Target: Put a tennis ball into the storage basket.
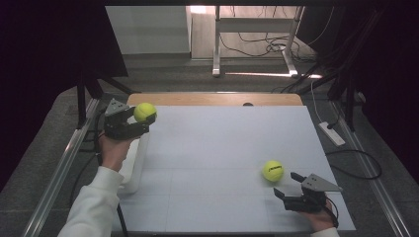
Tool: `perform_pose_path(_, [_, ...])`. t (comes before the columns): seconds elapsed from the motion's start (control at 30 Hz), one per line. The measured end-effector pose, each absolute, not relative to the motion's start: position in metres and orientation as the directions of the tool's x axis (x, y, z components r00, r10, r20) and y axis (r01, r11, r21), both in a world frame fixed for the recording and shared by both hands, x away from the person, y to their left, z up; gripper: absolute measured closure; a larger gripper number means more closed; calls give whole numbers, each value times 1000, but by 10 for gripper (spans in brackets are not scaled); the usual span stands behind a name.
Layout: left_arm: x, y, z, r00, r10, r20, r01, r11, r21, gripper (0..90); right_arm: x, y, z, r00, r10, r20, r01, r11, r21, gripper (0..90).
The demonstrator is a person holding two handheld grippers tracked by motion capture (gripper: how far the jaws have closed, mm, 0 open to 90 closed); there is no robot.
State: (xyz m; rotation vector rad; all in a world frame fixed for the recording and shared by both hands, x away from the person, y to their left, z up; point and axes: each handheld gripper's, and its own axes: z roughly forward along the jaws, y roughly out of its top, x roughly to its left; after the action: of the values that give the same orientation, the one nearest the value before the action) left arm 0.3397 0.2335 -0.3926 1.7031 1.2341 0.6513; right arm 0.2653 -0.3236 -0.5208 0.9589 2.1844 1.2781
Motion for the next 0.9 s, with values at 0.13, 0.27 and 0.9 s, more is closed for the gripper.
perform_pose_path(0.13, [341,240,-394,343,935,-93,457,-80,886,264,265,-324,-521,-667,744,-22,346,336,876,118])
perform_pose_path(0.27, [341,246,-395,326,941,-93,464,-74,883,264,265,-323,-521,-667,745,-23,346,337,876,117])
perform_pose_path(0.9, [351,269,-407,252,961,-115,507,-30,861,264,266,-323,-521,-667,745,-25,346,340,874,118])
